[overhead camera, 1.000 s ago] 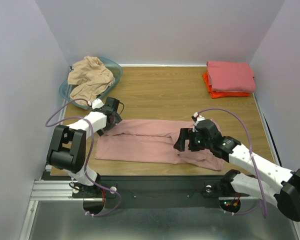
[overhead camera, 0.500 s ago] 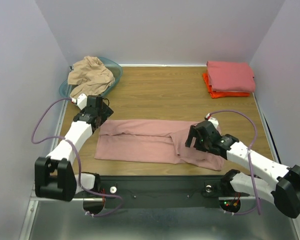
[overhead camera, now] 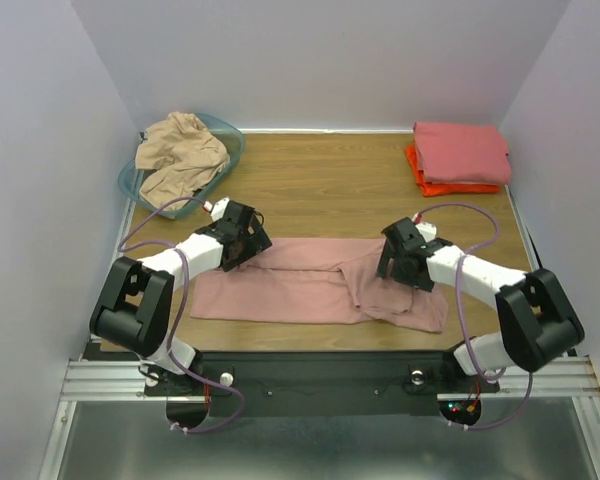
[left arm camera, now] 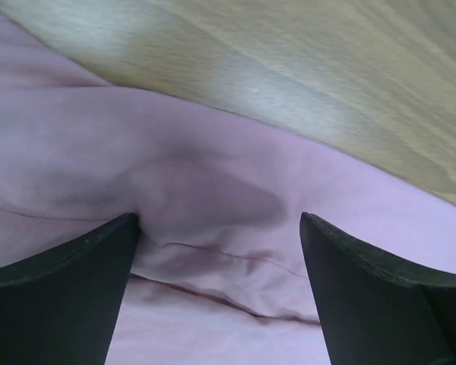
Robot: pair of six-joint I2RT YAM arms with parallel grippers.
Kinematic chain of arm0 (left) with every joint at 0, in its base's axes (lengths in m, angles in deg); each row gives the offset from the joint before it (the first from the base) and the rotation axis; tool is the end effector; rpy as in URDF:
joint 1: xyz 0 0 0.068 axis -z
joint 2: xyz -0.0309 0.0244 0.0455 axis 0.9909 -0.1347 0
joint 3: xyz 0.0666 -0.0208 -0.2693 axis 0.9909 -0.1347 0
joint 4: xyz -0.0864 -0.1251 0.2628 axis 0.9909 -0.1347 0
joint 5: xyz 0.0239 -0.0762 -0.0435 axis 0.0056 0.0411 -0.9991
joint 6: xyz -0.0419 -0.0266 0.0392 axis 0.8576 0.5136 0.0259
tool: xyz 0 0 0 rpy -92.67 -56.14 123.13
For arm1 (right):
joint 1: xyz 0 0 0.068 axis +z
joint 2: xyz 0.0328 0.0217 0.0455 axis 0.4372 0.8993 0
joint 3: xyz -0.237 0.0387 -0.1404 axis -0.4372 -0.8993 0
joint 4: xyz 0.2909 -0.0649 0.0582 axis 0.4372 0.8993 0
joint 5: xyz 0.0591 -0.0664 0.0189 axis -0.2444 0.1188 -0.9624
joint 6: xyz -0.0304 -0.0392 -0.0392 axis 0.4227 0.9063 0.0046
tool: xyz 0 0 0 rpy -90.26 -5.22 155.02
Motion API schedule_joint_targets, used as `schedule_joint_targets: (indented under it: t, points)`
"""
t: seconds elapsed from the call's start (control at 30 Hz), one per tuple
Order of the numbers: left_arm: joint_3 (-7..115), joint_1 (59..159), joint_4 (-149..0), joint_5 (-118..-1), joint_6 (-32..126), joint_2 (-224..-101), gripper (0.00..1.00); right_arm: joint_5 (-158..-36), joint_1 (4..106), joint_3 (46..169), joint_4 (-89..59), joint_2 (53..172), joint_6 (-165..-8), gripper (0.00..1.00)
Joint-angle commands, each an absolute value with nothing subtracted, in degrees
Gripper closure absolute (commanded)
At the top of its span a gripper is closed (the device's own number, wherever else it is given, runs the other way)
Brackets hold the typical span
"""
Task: Fold and stack the t-shirts
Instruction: Fold the tshirt
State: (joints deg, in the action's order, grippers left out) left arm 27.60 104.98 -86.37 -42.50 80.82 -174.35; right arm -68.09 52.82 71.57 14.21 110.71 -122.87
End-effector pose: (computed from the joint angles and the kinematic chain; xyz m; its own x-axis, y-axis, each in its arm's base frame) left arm 0.3163 -0.1244 0.1427 -0.7110 -0.4616 -0.5305 -0.3001 0.8814 -0.3647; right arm 0.2524 0.1086 0.1290 -0.8175 0.3051 -0.4885 0.3485 0.9373 0.0022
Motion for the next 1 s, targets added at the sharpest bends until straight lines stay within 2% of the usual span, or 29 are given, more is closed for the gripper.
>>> schedule_joint_targets:
  t: [0.0,0.23,0.4,0.6,0.8,0.97]
  points:
    - [25.09,105.37,-86.81,-40.07,81.75,-175.67,0.02,-67.33,51.5,78.19,8.32,119.07,-114.72,0.0]
    - [18.16,110.37,-86.72,-44.72,87.52,-172.44,0.02,-68.38,50.72,100.7,2.95,144.62,-94.59,0.0]
    - [12.0,114.94,-85.5,-48.32,96.32,-168.47,0.02,-80.22,47.47,119.95,2.87,158.6,-83.16,0.0]
    - [7.07,128.47,-80.66,-55.44,108.89,-168.64,0.02,-91.38,46.93,145.17,2.87,174.01,-77.52,0.0]
    - [14.96,137.53,-79.34,-56.51,112.51,-173.47,0.02,-101.15,46.93,166.06,3.39,187.55,-79.27,0.0]
    - [24.11,138.51,-80.13,-56.5,108.12,-179.36,0.02,-102.49,47.02,167.09,3.83,185.56,-70.32,0.0]
